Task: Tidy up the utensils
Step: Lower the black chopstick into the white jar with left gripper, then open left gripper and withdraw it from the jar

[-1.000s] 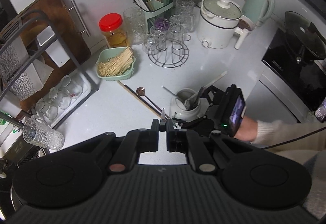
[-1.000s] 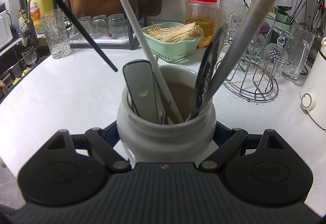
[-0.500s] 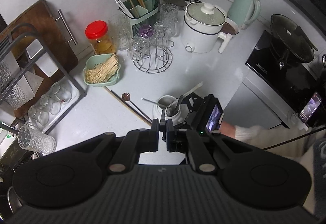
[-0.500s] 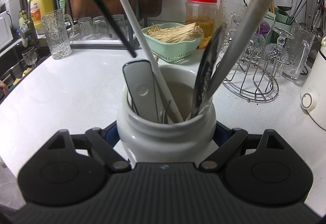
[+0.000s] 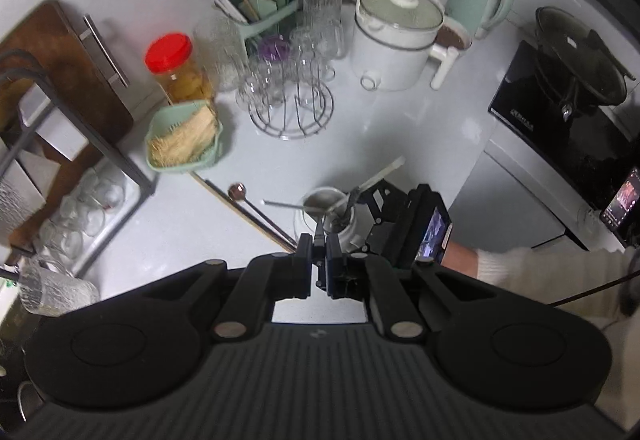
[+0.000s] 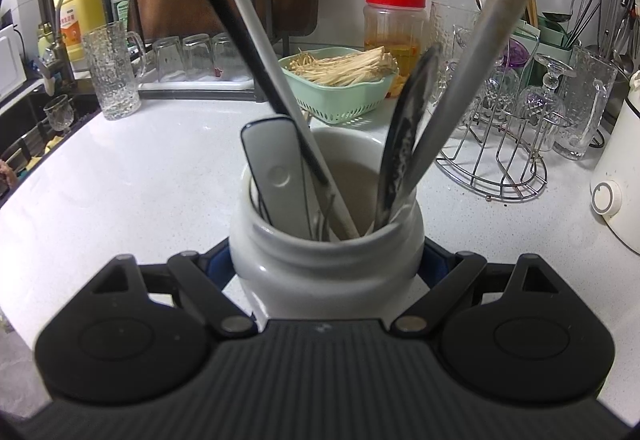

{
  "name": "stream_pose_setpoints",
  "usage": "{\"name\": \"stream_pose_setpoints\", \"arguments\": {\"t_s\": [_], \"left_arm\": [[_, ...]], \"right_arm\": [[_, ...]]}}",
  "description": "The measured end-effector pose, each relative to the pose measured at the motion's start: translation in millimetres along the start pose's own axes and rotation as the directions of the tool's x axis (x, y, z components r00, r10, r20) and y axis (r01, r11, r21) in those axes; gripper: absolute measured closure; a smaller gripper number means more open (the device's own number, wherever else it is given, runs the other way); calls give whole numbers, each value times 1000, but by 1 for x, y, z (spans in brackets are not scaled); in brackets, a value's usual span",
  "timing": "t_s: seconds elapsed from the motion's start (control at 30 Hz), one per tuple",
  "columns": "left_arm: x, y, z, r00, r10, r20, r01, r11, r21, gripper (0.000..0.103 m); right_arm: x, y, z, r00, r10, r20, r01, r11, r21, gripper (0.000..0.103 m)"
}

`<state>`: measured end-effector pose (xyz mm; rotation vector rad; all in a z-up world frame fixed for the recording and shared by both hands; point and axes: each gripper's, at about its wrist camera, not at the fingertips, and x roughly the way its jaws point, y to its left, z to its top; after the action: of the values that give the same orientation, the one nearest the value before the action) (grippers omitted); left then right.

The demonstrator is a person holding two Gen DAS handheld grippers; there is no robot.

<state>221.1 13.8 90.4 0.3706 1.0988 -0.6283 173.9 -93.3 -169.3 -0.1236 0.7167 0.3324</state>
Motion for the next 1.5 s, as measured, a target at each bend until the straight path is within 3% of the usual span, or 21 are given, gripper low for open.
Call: {"name": "stream_pose_setpoints", "arguments": {"t_s": [0.67,0.93,1.0,1.03,1.1,1.23,1.37,1.5], "left_arm": [[105,9,18,997,-18,-76,20,999,29,96],[109,14,21,997,-52,-54,52,999,6,95],[107,14,18,998,-50,-50,50,999,3,90],[104,15,16,998,-54,-41,53,999,-8,86],[96,18,12,998,-60,-6,59,998,-37,58],[73,20,1,994,-60,92,67,995,-69,56],[52,26,-19,977,-55,206,74,994,-85,53],[47,38,-46,964,-2,264,41,989,-143,53]], "right_arm": [[-1,2,-1,1000,-23,5,22,1000,17,12],[-2,3,-1,999,-33,5,33,999,23,12],[-2,3,-1,999,-37,5,37,999,26,12],[-2,4,-1,999,-38,5,38,999,27,12],[-2,4,-1,999,-39,6,38,999,29,12],[-2,3,-1,999,-40,3,40,999,30,12],[-1,3,-1,999,-42,4,41,998,39,12],[-1,3,-1,999,-45,6,45,998,45,12]]}}
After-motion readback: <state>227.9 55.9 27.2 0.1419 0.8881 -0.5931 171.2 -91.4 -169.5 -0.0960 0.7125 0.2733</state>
